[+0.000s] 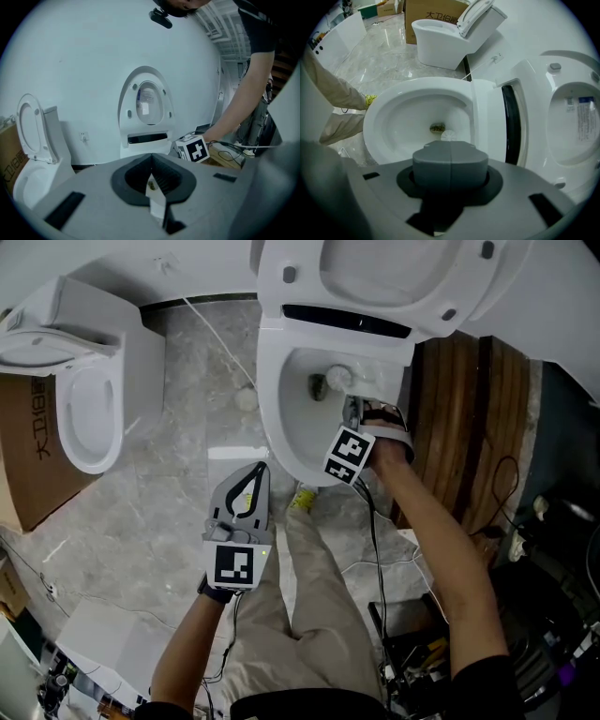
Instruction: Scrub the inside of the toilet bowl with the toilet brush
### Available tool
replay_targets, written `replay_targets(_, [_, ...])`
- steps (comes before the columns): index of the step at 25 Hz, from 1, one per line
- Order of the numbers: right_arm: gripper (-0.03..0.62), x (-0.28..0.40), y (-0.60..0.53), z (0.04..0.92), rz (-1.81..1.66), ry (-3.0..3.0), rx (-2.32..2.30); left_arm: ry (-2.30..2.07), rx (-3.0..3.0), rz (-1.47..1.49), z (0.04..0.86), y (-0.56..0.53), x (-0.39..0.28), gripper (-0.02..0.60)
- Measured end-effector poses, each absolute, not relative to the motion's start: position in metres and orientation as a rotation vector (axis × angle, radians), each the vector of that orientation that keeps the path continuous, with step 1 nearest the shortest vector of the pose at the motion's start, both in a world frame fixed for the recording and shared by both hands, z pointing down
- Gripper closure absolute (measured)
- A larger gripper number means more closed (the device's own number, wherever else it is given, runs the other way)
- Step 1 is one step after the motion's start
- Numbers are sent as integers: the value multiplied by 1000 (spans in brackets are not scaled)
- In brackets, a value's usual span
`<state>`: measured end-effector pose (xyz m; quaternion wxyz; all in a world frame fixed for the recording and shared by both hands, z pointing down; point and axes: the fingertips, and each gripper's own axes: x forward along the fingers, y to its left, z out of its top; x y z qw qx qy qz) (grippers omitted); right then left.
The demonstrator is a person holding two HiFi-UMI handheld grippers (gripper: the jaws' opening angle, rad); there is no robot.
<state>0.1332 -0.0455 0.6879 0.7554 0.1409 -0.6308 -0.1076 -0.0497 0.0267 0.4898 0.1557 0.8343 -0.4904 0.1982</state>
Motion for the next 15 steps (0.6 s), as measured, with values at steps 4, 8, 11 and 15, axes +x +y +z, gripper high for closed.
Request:
replay_targets(4, [446, 137, -42, 686, -223, -1371, 312, -1404, 2379, 541, 489, 26, -47, 571])
replay_targets(8, [445, 140, -35, 685, -206, -1365, 316, -1391, 2383, 547, 488, 28, -45, 571])
replay_targets(11, [445, 143, -29, 684, -201, -1361, 319, -1375, 2405, 556, 486, 29, -44, 571])
replay_targets(15, [445, 145, -21, 681, -195, -1359, 322, -1352, 2431, 578, 486, 32, -41, 571])
